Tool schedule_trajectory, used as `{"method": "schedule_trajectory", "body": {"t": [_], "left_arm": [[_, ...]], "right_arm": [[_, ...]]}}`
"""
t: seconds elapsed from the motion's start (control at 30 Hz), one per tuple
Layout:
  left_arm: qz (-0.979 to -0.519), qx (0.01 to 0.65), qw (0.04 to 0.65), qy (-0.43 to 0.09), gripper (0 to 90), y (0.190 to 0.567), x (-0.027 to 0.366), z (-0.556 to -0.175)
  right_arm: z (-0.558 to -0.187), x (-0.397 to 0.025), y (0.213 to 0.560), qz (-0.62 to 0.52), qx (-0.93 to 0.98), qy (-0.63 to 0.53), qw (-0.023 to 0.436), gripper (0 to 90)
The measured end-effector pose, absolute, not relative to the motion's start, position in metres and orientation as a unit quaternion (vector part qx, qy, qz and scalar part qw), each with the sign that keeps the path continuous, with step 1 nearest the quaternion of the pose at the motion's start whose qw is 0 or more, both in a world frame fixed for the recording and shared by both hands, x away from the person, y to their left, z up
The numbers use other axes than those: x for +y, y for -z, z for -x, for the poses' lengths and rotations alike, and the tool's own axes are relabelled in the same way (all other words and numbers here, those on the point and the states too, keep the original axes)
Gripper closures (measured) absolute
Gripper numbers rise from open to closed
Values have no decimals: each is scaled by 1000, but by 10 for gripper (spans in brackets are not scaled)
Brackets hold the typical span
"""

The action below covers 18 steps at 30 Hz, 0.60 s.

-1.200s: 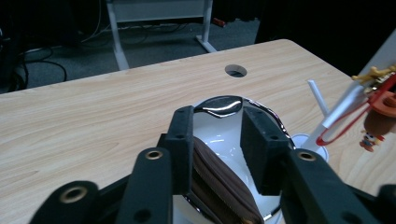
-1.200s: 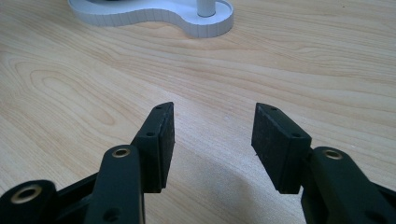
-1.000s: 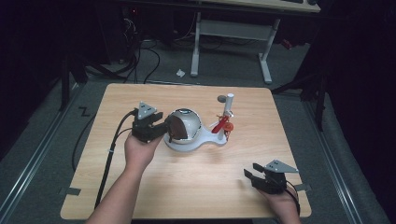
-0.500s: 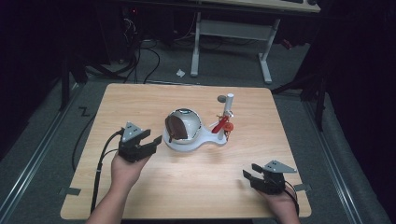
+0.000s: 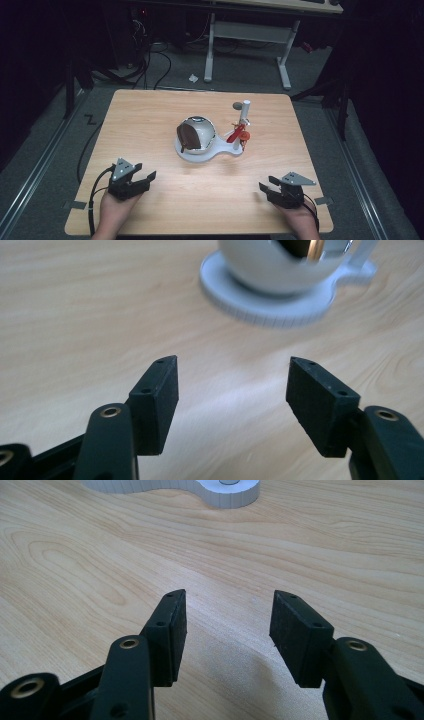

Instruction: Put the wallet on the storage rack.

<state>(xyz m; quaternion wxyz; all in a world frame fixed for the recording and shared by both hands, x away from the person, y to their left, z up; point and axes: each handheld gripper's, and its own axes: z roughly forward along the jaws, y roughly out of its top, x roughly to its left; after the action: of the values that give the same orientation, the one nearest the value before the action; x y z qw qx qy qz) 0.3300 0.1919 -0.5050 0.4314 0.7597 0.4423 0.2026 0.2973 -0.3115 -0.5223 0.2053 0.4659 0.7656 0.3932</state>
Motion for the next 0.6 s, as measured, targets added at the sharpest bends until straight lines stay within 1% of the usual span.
{"method": "schedule_trajectory", "body": {"t": [0.13, 0.2, 0.3, 0.4, 0.6], "left_arm": [[-749, 468, 421, -207, 384, 529, 209, -313], [-747, 487, 410, -191, 411, 535, 214, -308], [-739, 478, 430, -200, 389, 528, 213, -304], [-748, 463, 429, -208, 386, 527, 209, -305], [-755, 456, 427, -200, 385, 529, 212, -308]], "right_arm": [[-297, -311, 523, -469, 764, -393, 208, 492], [-297, -312, 522, -471, 762, -392, 209, 492], [-298, -314, 521, -475, 757, -393, 214, 492], [-300, -317, 523, -483, 754, -389, 215, 492], [-303, -318, 525, -493, 751, -381, 218, 491]]}}
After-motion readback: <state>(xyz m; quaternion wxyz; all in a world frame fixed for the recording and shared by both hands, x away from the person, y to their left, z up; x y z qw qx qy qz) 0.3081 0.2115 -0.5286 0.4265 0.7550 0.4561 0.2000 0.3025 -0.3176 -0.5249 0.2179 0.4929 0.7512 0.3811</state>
